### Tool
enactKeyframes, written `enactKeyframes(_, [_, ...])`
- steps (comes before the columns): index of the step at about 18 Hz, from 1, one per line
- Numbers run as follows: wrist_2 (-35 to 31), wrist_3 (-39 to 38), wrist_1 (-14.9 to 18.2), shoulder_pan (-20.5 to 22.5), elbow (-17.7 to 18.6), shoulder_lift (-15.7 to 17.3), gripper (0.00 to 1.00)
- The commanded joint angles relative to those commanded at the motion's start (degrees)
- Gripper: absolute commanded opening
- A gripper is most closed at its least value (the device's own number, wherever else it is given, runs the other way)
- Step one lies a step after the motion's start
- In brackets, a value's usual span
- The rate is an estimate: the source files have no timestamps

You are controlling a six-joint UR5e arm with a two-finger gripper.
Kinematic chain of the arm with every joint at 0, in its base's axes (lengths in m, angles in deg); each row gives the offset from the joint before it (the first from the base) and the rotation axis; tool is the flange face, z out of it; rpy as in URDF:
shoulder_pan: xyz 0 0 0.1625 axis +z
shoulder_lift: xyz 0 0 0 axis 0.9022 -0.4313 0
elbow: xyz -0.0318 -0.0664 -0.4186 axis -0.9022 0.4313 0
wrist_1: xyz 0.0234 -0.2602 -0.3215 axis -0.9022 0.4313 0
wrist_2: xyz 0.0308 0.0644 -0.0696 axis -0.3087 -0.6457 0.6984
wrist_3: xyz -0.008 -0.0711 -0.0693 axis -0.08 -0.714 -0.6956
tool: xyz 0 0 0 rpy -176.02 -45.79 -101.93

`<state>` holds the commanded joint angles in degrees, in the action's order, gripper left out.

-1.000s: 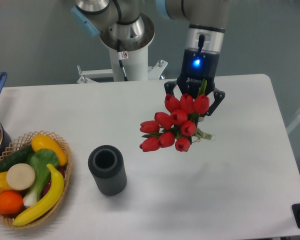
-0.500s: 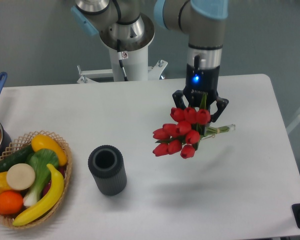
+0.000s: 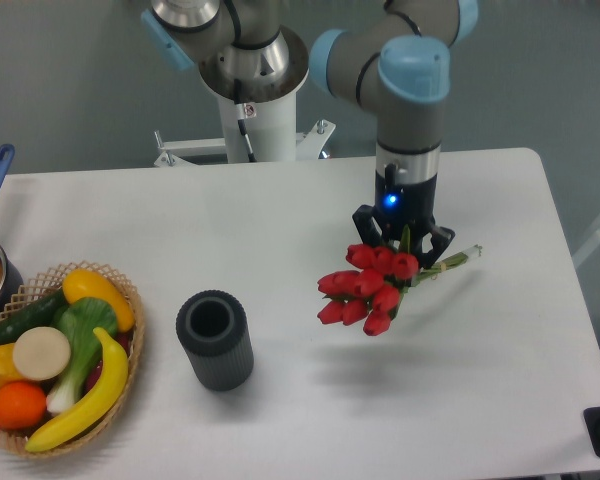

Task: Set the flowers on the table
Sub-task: 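Lower the tulip bouquet onto the table beside the black vase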

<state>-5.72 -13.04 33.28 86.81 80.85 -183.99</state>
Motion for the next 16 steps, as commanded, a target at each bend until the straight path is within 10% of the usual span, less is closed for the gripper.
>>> enactKeyframes(16, [-1.59, 0.17, -0.26, -1.23, -1.14, -8.18, 0.42])
